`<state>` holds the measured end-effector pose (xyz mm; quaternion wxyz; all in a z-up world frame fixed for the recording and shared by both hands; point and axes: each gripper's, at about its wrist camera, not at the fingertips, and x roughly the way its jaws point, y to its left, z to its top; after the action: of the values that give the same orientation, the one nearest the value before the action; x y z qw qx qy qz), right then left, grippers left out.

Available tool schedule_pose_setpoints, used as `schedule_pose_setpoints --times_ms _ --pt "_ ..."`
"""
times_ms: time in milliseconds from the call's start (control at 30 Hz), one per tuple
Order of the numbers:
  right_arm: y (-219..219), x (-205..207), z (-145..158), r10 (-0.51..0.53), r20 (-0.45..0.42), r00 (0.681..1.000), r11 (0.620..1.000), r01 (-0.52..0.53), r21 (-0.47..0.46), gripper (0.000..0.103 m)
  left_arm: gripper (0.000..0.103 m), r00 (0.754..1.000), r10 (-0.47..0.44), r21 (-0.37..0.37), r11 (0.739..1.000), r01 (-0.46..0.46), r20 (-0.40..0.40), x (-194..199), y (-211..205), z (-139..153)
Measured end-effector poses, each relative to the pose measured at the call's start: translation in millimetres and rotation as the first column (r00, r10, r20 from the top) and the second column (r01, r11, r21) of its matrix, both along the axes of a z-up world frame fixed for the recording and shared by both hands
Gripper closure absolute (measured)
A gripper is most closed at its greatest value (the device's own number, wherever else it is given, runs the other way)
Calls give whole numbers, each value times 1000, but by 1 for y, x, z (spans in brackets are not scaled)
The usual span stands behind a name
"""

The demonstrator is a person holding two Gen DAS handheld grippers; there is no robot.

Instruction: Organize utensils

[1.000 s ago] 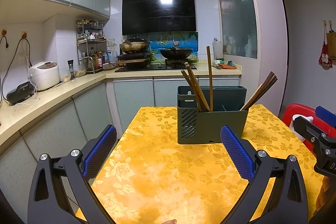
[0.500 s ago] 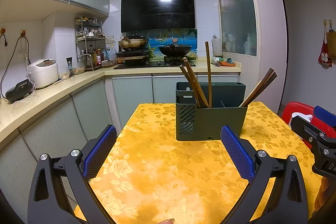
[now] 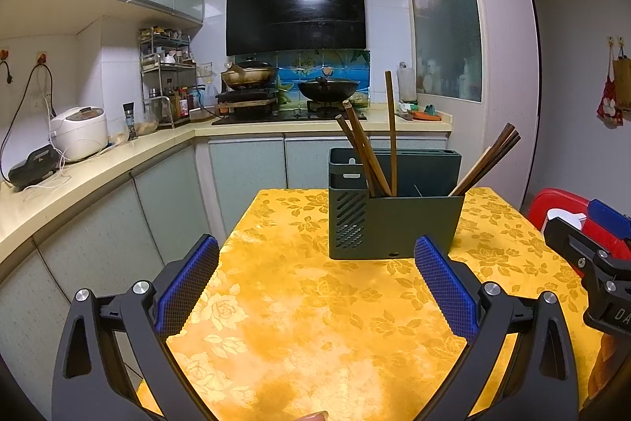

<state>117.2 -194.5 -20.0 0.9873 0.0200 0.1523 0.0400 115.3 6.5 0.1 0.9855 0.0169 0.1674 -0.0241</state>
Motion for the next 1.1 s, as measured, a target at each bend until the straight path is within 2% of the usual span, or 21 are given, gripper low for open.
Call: schedule_pose_setpoints --times_ms 1100 --pt "3 -1 -2 0 -4 1000 1000 0 -1 7 7 1000 0 1 1000 0 -2 0 0 1"
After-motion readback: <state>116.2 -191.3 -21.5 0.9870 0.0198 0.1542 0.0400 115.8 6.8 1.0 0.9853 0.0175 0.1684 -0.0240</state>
